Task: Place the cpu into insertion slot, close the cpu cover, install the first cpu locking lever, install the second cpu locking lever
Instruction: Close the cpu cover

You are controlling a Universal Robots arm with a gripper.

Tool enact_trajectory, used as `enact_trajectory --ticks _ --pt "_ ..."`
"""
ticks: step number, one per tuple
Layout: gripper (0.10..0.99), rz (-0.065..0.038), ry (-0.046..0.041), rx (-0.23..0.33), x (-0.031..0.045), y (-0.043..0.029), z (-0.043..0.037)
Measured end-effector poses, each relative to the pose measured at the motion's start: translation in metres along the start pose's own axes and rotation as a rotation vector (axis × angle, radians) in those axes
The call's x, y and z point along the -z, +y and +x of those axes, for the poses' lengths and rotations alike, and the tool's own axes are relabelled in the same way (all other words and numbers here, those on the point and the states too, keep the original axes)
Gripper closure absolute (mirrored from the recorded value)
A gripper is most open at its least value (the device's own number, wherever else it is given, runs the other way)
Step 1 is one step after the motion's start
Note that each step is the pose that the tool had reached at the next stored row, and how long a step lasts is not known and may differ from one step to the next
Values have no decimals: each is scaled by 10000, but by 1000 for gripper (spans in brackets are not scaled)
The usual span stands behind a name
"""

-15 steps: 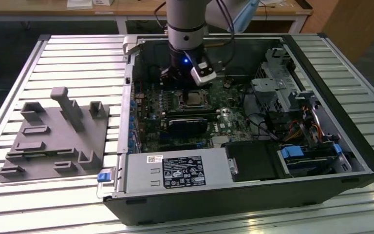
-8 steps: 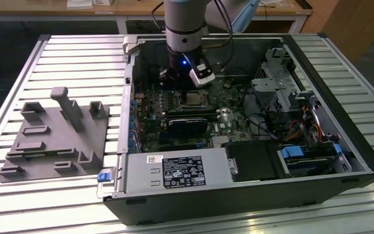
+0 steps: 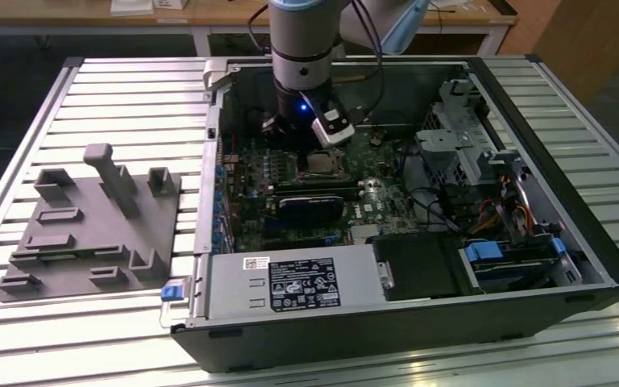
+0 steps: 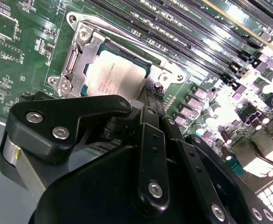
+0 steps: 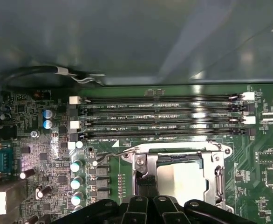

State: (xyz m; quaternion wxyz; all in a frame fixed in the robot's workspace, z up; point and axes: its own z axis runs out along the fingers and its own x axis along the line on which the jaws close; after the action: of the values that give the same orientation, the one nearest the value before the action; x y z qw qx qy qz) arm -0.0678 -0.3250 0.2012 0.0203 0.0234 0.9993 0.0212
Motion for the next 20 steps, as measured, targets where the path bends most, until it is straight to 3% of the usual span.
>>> enact_trajectory --ticks 16,20 --pt "980 0 2 18 -15 2 -61" --pt "980 0 1 18 11 3 -63"
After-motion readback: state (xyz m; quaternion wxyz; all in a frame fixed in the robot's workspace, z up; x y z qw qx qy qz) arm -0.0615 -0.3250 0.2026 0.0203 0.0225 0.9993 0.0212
